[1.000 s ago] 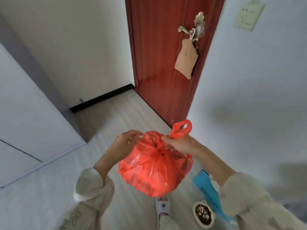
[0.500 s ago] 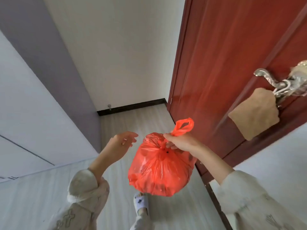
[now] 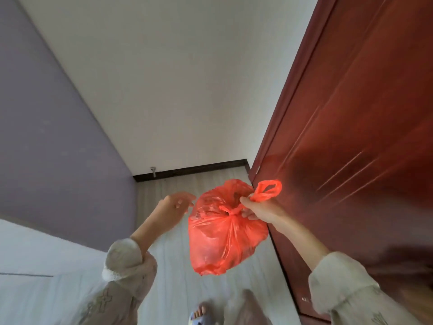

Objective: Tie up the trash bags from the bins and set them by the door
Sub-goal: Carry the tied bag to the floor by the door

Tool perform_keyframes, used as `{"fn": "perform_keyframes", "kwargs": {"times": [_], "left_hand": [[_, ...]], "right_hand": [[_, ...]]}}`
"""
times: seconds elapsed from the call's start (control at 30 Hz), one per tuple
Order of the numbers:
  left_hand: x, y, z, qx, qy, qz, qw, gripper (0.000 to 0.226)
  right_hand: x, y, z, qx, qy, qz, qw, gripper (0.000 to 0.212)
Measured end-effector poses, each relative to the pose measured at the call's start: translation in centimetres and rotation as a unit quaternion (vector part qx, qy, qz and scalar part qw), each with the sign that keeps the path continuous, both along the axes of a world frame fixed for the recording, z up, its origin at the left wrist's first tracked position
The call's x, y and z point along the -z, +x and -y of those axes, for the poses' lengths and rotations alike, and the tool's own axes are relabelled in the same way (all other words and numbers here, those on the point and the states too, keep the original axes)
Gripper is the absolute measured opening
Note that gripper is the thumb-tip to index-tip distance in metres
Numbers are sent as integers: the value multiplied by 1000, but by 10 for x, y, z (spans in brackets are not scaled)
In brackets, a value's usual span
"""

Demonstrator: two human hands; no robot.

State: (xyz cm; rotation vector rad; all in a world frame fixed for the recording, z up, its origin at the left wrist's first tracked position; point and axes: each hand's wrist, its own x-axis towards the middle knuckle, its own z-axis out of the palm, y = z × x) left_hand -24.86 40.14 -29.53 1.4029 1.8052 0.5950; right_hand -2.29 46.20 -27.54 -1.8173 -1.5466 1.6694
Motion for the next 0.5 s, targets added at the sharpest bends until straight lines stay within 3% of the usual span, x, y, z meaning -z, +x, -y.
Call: {"fn": "perform_keyframes", "kwargs": {"times": [0.17,0.43,0.5], "left_hand": [[28,-3,-102,-37,-32,30,998,33],[111,-10,-253,-140,-97,60,984,22],[138,-13,-286,-159,-112,71,978,23]], "right_hand": [[27,-14,-124,9,-31,-5,999,25],[133,-31,-305,-26,-100,69,992,21],[165,-36,-341,-10,-121,84,989,29]]}}
